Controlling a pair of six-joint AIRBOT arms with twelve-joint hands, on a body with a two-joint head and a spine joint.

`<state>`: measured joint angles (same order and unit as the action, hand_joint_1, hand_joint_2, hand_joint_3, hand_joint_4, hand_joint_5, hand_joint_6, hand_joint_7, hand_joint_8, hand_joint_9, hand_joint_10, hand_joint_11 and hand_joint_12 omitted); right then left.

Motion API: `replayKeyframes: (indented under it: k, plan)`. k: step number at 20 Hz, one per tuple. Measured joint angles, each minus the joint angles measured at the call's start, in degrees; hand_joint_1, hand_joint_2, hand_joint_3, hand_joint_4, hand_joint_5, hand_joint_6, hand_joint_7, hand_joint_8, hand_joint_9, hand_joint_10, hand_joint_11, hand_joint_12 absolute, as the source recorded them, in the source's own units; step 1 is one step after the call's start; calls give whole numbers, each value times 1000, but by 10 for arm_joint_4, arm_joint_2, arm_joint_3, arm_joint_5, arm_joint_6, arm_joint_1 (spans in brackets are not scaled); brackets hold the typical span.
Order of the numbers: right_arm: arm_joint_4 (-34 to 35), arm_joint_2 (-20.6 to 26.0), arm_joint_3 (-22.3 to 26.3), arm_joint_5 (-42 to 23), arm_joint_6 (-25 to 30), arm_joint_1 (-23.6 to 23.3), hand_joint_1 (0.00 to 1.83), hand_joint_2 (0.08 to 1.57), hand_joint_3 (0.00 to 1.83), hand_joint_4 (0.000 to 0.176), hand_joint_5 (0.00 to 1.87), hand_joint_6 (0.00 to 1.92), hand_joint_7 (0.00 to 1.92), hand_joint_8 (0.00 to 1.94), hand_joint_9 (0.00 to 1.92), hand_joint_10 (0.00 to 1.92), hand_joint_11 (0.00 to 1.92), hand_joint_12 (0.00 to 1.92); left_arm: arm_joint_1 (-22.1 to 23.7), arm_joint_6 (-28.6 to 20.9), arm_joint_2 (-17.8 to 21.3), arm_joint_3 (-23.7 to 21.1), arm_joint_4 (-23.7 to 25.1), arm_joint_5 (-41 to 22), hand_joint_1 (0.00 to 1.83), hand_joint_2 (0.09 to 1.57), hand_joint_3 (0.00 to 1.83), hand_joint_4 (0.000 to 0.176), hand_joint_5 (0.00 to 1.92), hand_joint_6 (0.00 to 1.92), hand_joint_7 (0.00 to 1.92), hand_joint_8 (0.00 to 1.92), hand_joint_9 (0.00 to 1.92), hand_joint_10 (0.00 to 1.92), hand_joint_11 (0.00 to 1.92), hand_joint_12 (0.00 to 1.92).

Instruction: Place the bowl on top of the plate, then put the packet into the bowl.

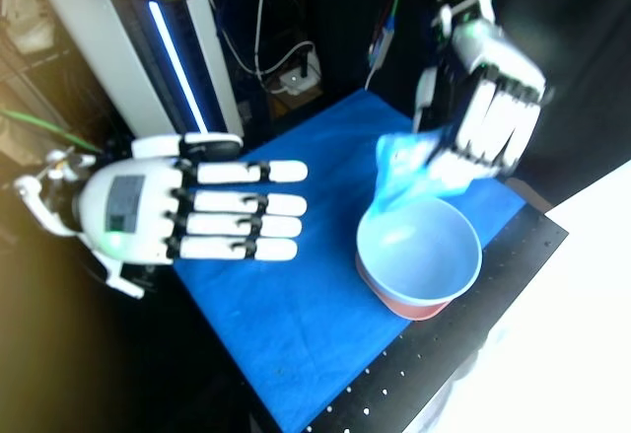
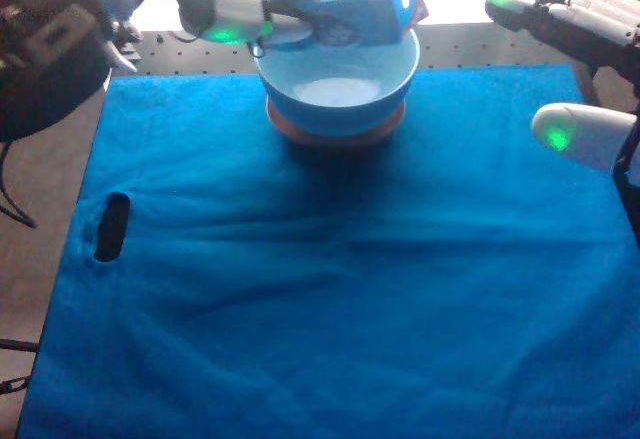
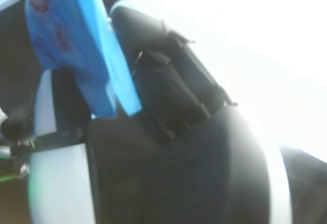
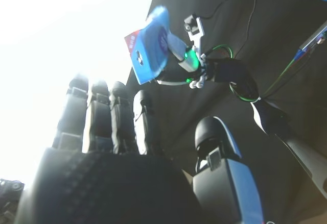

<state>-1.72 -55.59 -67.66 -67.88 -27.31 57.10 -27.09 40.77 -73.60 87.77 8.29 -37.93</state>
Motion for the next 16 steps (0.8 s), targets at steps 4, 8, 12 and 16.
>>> replayKeyframes:
  k: [4, 8, 12, 16]
  plan:
    - [-2, -2, -1, 0, 0, 0, 0, 1310, 2, 91, 115, 2, 128, 0, 77, 2, 22, 343, 6, 0, -9, 17, -3, 26, 877, 944, 0, 22, 755, 80, 816, 168, 856, 275, 525, 1154]
    - [-5, -5, -1, -2, 0, 4, 0, 1353, 6, 35, 120, 1, 91, 2, 51, 0, 0, 244, 6, 0, -9, 19, -7, 31, 699, 929, 0, 146, 411, 0, 400, 0, 395, 2, 55, 867]
    - [1, -5, -1, 0, 0, 6, 0, 1379, 5, 32, 143, 3, 114, 2, 61, 1, 0, 360, 6, 0, 6, 2, -6, 27, 660, 897, 0, 176, 234, 1, 188, 2, 176, 0, 0, 538]
    - [3, -3, 7, 0, 0, 11, 0, 1380, 2, 39, 129, 1, 109, 1, 73, 0, 0, 388, -19, 0, 66, -49, -8, -28, 621, 910, 3, 176, 149, 0, 95, 0, 42, 0, 0, 192]
